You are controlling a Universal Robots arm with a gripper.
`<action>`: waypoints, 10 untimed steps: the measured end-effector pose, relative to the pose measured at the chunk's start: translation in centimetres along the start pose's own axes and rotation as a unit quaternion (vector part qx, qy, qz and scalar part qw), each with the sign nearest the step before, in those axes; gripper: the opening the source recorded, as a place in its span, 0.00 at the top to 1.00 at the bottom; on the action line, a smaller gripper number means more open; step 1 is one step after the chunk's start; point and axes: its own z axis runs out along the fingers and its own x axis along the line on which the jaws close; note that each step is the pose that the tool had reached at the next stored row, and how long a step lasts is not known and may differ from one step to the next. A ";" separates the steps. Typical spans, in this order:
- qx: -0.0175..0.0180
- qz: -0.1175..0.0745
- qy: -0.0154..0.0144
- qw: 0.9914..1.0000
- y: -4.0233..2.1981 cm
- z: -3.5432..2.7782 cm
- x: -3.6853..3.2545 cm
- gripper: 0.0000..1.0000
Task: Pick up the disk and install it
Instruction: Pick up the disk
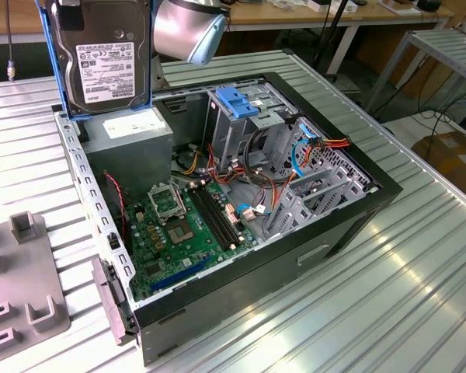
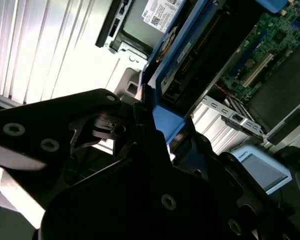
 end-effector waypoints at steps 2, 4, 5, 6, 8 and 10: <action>0.000 0.000 0.000 1.000 -0.41 0.01 -0.01 0.63; 0.000 0.000 0.000 1.000 -0.81 0.01 -0.02 0.63; 0.000 0.000 0.000 1.000 -1.04 0.02 -0.03 0.63; 0.000 0.000 0.000 1.000 -1.22 0.02 -0.03 0.63; 0.000 0.000 0.000 1.000 -1.66 0.02 -0.04 0.63; 0.000 0.000 0.000 1.000 -2.05 0.03 -0.05 0.63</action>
